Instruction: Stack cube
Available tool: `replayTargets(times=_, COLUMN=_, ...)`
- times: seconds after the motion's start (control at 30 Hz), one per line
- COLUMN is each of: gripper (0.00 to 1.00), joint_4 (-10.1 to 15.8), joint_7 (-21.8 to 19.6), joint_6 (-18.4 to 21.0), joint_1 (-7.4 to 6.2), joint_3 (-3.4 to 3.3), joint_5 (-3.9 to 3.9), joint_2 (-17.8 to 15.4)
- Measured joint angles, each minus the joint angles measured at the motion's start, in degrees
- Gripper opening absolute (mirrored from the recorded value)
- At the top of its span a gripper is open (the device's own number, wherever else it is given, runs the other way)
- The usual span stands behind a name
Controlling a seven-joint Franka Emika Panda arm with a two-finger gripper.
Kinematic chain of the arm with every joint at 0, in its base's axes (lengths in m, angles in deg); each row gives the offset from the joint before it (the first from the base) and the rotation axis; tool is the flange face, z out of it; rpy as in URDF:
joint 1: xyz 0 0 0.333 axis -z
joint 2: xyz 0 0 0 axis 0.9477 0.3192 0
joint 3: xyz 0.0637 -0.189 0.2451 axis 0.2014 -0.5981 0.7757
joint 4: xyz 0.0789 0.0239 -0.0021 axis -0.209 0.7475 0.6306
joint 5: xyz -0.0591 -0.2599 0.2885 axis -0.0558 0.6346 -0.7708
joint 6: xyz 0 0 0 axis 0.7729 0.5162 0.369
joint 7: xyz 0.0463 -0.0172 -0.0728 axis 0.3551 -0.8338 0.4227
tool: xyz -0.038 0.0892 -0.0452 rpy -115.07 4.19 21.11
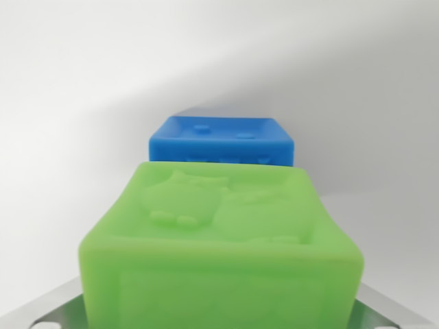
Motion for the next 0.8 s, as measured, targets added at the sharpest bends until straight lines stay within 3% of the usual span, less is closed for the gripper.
replayTargets(times=0.23, gripper=0.0, joint_4=-0.26, joint_7=1.16, joint_6=-1.12, joint_1=0.45, joint_3=0.81, joint_5=-1.58, joint_2=1.49)
replayTargets(times=0.4, gripper=0.0, joint_4=-0.34, joint_7=1.53, joint_6=-1.5, joint_1=0.59, joint_3=1.07, joint_5=-2.06, joint_2=1.9)
replayTargets(times=0.43, gripper=1.0, joint_4=-0.36, joint_7=1.56, joint_6=-1.54, joint_1=0.61, joint_3=1.09, joint_5=-2.1, joint_2=1.95)
replayTargets(times=0.8, gripper=1.0, joint_4=-0.39, joint_7=1.63, joint_6=-1.6, joint_1=0.63, joint_3=1.12, joint_5=-2.14, joint_2=1.99)
